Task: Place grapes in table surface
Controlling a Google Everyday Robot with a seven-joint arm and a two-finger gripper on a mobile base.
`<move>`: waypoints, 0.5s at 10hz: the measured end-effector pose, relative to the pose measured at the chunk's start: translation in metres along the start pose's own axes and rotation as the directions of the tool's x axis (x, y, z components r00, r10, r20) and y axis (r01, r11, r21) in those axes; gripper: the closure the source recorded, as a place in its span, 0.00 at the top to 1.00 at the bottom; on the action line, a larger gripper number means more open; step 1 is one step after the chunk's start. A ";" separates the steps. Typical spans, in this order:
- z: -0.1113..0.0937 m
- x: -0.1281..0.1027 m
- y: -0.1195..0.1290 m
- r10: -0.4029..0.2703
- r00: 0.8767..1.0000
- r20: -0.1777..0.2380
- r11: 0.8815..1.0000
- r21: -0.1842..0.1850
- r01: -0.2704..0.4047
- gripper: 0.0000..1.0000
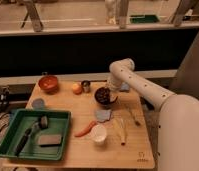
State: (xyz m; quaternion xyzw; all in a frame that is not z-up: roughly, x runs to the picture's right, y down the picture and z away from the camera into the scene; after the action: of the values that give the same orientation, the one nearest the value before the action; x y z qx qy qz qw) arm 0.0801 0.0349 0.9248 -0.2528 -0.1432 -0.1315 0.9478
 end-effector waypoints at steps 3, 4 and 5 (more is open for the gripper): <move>0.008 -0.001 0.001 -0.001 1.000 0.012 1.000 -0.007 0.001 0.68; 0.010 -0.001 0.001 -0.002 1.000 0.017 1.000 -0.008 0.002 0.68; 0.013 -0.001 0.001 -0.003 1.000 0.020 1.000 -0.011 0.003 0.68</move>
State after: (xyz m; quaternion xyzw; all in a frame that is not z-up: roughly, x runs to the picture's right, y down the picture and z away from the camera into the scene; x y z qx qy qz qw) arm 0.0767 0.0432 0.9351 -0.2593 -0.1525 -0.1312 0.9446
